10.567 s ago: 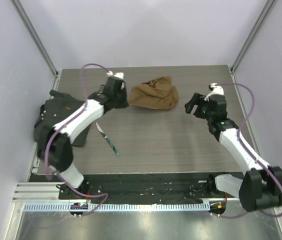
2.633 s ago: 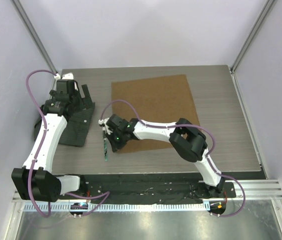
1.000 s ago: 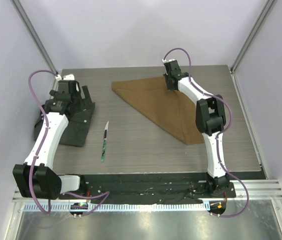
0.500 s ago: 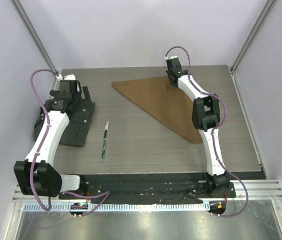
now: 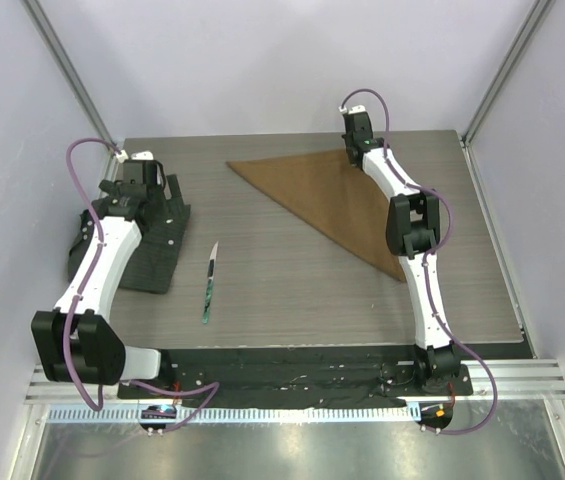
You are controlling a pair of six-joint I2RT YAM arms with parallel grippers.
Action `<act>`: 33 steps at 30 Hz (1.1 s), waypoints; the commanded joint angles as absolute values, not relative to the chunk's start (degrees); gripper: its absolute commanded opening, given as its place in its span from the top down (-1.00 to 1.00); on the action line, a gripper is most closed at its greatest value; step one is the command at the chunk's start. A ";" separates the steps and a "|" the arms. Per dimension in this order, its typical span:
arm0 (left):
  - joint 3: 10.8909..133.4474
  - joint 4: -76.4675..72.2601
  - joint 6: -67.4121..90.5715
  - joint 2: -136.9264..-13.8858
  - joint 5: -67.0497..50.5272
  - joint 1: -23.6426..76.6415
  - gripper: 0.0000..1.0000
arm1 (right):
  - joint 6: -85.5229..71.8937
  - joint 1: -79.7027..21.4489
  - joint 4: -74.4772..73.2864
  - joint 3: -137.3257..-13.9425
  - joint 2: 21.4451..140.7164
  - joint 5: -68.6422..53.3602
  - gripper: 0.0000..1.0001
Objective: Fold the napkin, place the utensils inside, and roll it up
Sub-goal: Fold the napkin
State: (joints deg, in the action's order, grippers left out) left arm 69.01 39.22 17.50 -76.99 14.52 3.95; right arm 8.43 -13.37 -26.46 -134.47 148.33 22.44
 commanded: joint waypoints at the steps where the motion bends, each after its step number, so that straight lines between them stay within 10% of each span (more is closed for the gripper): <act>1: 68.99 36.91 16.79 -77.52 15.64 3.34 -1.00 | 9.32 -13.01 -21.89 -137.46 148.45 23.91 0.98; 33: 69.17 36.91 16.87 -77.70 14.85 2.64 -1.00 | 9.76 -12.92 -13.18 -138.87 145.99 22.68 0.99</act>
